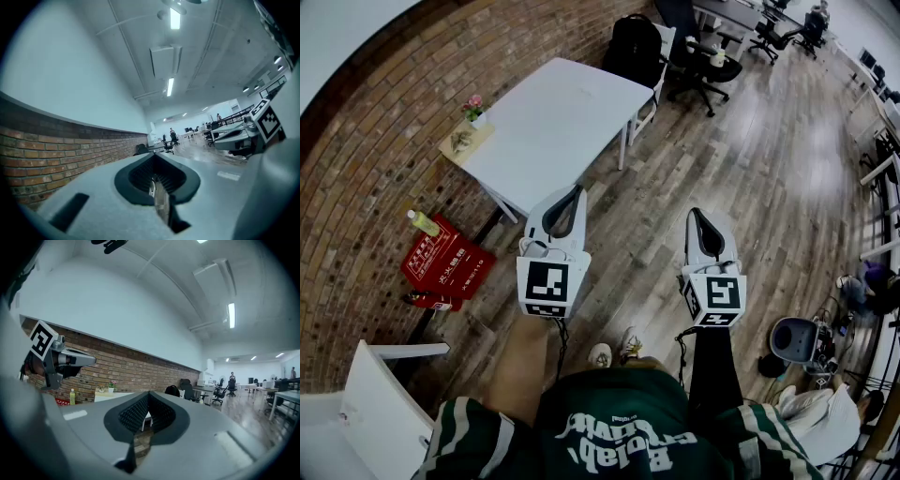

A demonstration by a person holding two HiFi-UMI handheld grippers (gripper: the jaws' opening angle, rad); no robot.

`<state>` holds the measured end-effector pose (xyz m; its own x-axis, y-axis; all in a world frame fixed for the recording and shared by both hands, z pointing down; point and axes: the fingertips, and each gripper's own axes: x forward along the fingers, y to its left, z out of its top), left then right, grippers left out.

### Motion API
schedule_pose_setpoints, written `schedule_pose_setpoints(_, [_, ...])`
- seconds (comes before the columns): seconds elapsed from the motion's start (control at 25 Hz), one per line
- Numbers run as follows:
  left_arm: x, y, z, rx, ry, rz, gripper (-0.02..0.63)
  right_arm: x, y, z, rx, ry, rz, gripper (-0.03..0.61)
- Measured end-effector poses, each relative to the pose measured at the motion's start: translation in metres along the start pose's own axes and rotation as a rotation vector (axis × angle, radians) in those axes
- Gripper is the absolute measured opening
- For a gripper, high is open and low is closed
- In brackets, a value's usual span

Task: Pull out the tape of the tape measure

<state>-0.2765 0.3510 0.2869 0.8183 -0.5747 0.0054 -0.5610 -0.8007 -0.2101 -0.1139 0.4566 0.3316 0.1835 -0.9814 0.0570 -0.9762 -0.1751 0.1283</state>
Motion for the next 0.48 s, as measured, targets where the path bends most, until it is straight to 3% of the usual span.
schedule_pose_setpoints(0.48, [-0.036, 0.02, -0.021, -0.016, 0.012, 0.013, 0.005, -0.009, 0.036, -0.001, 0.009, -0.009, -0.017, 0.015])
